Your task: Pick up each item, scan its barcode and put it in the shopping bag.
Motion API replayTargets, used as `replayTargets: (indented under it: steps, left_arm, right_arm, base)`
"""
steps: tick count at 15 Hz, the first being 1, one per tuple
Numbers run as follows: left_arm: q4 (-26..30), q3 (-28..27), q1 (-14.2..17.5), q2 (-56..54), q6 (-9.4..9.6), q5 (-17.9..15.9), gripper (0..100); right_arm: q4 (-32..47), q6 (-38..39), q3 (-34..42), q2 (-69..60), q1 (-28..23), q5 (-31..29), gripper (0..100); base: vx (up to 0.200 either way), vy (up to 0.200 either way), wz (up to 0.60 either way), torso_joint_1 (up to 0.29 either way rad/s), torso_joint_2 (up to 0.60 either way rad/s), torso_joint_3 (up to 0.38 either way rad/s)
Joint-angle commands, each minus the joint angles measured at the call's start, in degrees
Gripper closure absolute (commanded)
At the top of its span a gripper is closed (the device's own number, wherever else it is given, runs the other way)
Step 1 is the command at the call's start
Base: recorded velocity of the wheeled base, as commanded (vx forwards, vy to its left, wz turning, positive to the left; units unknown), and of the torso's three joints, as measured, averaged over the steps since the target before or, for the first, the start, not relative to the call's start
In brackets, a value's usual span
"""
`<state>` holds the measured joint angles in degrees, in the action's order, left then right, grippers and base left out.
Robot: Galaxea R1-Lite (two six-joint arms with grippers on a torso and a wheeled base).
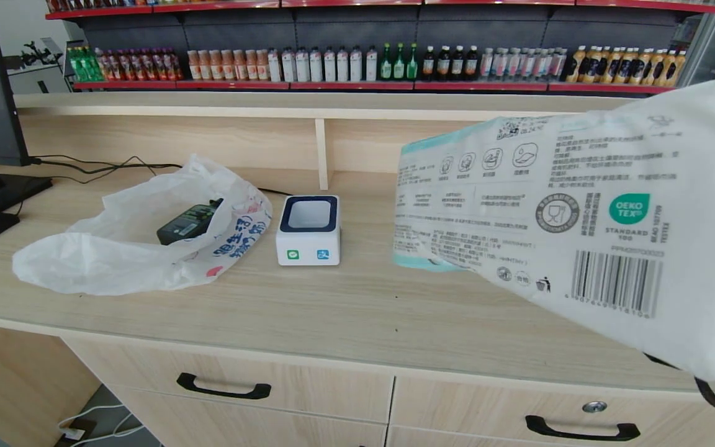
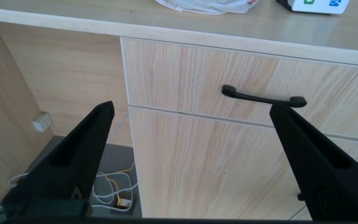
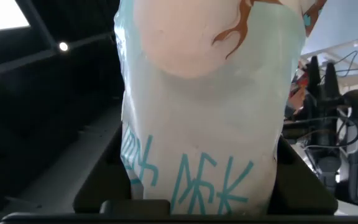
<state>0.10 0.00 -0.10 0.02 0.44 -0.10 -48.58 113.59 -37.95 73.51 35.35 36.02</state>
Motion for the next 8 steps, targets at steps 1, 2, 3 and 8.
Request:
replayTargets:
  steps: [1,2,3,8]
  left_arm:
    - [0.0,0.0,0.0,0.0,0.00,0.0,0]
    - [0.0,0.0,0.0,0.0,0.00,0.0,0]
    - [0.0,0.0,0.0,0.0,0.00,0.0,0]
    - [0.0,0.0,0.0,0.0,0.00,0.0,0]
  right_arm:
    - [-4.9,4.9,3.6,1.7,0.8,0.7,100]
    - [-8.7,7.6,4.6,2.5,0.9,0.7,100]
    - [-12.1,9.3,6.0,3.2,1.8,0.8,100]
    - [-18.8,11.0,10.6,7.2,6.0,0.8,100]
  base:
    - [0.000,0.000,0.00,0.000,0.00,0.000]
    - [0.000,0.000,0.00,0.000,0.00,0.000]
    - [0.000,0.000,0.00,0.000,0.00,0.000]
    - [0.000,0.000,0.00,0.000,0.00,0.000]
